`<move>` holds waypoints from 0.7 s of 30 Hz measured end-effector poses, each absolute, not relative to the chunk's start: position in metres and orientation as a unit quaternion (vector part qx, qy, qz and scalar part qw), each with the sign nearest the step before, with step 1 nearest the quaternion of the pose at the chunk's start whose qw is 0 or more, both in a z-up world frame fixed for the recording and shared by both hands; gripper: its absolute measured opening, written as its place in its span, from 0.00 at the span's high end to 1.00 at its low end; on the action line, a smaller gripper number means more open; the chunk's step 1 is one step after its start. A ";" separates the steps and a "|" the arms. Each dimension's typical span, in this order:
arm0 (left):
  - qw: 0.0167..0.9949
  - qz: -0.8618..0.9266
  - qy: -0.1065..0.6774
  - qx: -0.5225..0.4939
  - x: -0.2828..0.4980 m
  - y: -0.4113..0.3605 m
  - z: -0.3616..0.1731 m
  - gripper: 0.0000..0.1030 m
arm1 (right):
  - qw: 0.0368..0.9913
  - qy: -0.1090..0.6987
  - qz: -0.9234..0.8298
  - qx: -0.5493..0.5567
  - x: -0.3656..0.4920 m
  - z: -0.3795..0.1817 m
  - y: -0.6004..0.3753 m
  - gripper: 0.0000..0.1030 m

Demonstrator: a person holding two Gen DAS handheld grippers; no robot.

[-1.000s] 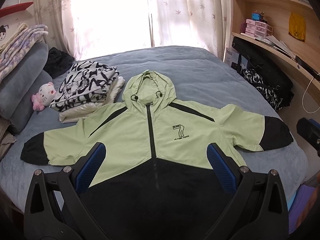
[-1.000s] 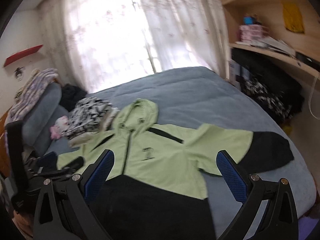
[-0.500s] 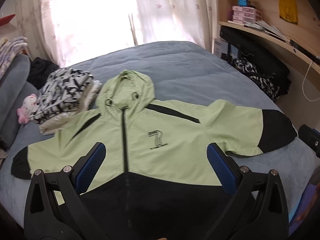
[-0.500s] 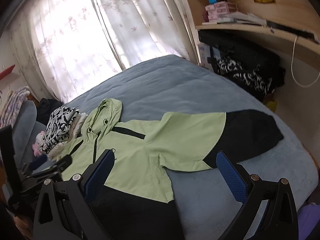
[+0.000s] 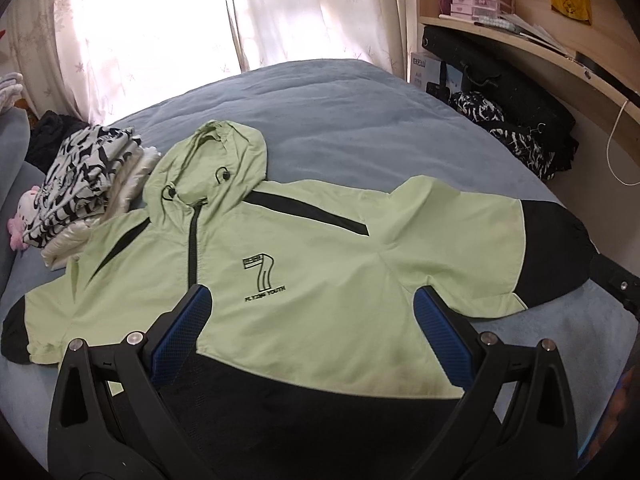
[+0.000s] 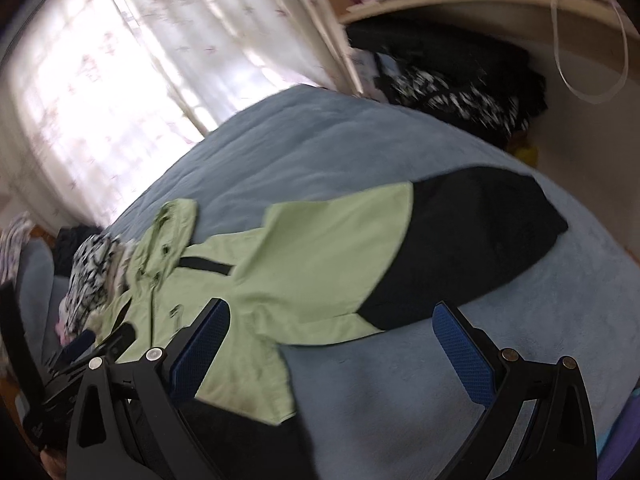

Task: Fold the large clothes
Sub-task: 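Reach the right tool to the black sleeve cuff and grasp it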

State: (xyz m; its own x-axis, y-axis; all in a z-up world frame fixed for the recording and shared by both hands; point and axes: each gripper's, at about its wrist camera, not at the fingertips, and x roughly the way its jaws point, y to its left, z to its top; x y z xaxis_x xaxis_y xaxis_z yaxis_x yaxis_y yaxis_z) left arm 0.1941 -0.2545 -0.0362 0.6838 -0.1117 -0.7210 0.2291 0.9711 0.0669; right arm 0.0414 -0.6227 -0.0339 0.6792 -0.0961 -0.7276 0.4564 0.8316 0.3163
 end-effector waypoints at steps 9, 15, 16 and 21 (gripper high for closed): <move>0.903 -0.070 0.416 0.080 0.235 -0.279 -0.072 0.13 | 0.808 0.397 -0.241 0.364 0.073 -0.145 -0.720 0.24; 0.893 -0.088 0.436 0.073 0.256 -0.293 -0.093 0.23 | 0.785 0.360 -0.272 0.426 0.072 -0.179 -0.760 0.31; 0.892 -0.089 0.439 0.068 0.258 -0.294 -0.096 0.23 | 0.782 0.354 -0.278 0.431 0.073 -0.180 -0.766 0.32; 0.885 -0.125 0.446 0.044 0.264 -0.300 -0.099 0.25 | 0.760 0.336 -0.311 0.462 0.089 -0.196 -0.799 0.58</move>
State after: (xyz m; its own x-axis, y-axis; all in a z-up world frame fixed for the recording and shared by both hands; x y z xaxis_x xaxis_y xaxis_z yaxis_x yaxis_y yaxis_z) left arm 0.2639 -0.3001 -0.0992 0.5713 -0.1827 -0.8001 0.2608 0.9648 -0.0341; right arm 0.0887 -0.7989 -0.1958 0.5816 -0.1615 -0.7973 0.7824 0.3795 0.4938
